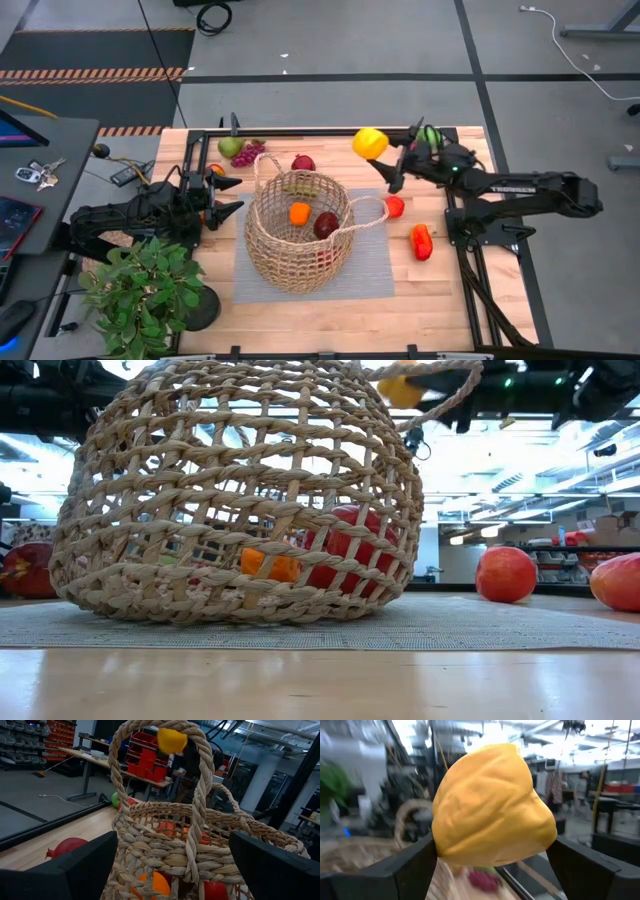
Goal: Build produce basket
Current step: Put the yellow bell pepper into the brown woven basket
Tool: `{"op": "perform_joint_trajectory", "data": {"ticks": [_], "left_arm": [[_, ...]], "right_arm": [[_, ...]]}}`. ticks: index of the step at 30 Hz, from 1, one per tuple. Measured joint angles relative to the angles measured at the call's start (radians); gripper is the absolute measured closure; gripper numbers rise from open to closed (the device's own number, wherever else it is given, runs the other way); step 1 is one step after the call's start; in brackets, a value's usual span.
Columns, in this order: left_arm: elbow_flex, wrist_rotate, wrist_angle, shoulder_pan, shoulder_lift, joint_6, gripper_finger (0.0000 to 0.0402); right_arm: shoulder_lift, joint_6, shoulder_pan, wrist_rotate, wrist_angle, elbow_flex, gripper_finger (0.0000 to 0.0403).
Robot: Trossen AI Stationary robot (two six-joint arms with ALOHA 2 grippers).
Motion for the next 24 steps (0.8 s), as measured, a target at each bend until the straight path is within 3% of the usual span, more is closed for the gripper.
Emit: {"op": "perform_joint_trajectory", "data": {"ticks": [6, 10, 16, 24], "left_arm": [[0.0, 0.0, 0.0, 0.0, 0.0, 0.0, 0.0012], [0.0, 0.0, 0.0, 0.0, 0.0, 0.0, 0.0012], [0.0, 0.0, 0.0, 0.0, 0.0, 0.0, 0.0012], [0.0, 0.0, 0.0, 0.0, 0.0, 0.0, 0.0012]], "right_arm": [[-0.04, 0.188, 0.007, -0.174, 0.007, 0.048, 0.0044], [-0.017, 0.184, 0.047, -0.18, -0.188, 0.177, 0.0044], [0.092, 0.025, 0.134, -0.008, -0.483, 0.379, 0.0044], [0.273, -0.3, 0.273, 0.332, -0.645, 0.533, 0.0044]]}}
